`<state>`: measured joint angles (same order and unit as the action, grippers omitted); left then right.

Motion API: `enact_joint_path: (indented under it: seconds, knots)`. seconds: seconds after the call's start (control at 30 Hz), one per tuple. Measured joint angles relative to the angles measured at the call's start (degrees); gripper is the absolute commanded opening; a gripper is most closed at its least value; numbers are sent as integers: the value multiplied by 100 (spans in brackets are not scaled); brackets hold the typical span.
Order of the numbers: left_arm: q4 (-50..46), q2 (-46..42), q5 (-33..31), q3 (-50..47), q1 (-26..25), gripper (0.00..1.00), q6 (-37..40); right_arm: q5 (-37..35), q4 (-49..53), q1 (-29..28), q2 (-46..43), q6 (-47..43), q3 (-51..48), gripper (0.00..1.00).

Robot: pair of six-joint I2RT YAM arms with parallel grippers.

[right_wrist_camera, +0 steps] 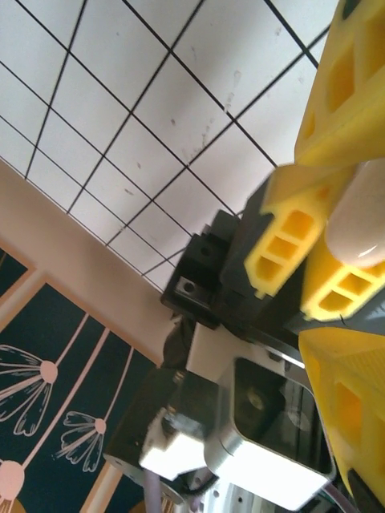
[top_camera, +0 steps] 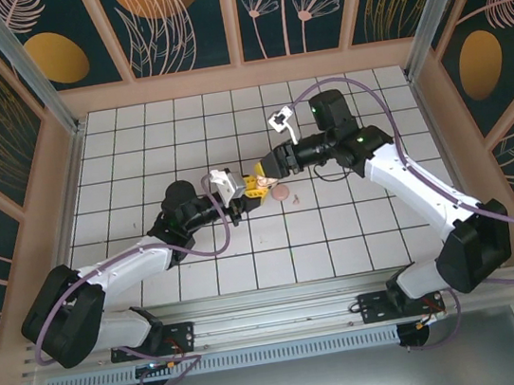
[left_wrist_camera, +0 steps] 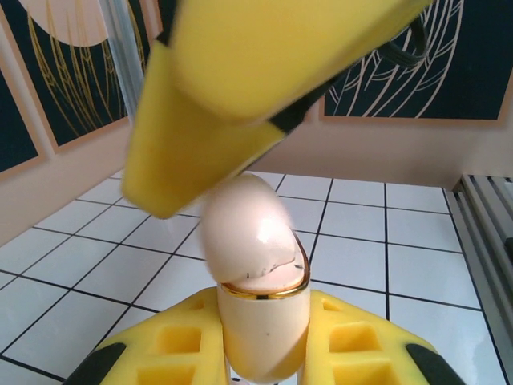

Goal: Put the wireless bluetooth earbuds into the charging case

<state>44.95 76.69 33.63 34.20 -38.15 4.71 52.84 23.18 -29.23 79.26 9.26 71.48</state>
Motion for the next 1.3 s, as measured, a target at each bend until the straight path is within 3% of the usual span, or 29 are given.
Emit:
enact_joint_path:
  seconds: [0.23, 0.4, 0.6, 0.8, 1.1, 1.3]
  knots:
    - [-20, -68, -164, 2, -2, 14, -79, 72, 52, 17, -437, 52, -219, 53]
    - [-240, -70, -492, 72, -2, 14, -470, -302, -313, 264, -852, 422, -610, 53]
    - [-662, -70, -1071, 125, -2, 14, -1370, -892, -955, 691, -1287, 1034, -1239, 53]
    - [-1108, -39, -1639, 127, 13, 14, -2387, -1244, -1145, 763, -1246, 1379, -1316, 52]
    - [-1816, 435, -1661, 210, 529, 13, -3860, -1541, -1353, 761, -1176, 1749, -1480, 51]
    - [-2052, 463, -1611, 208, 796, 11, -4426, -1705, -1401, 758, -1176, 1947, -1615, 50]
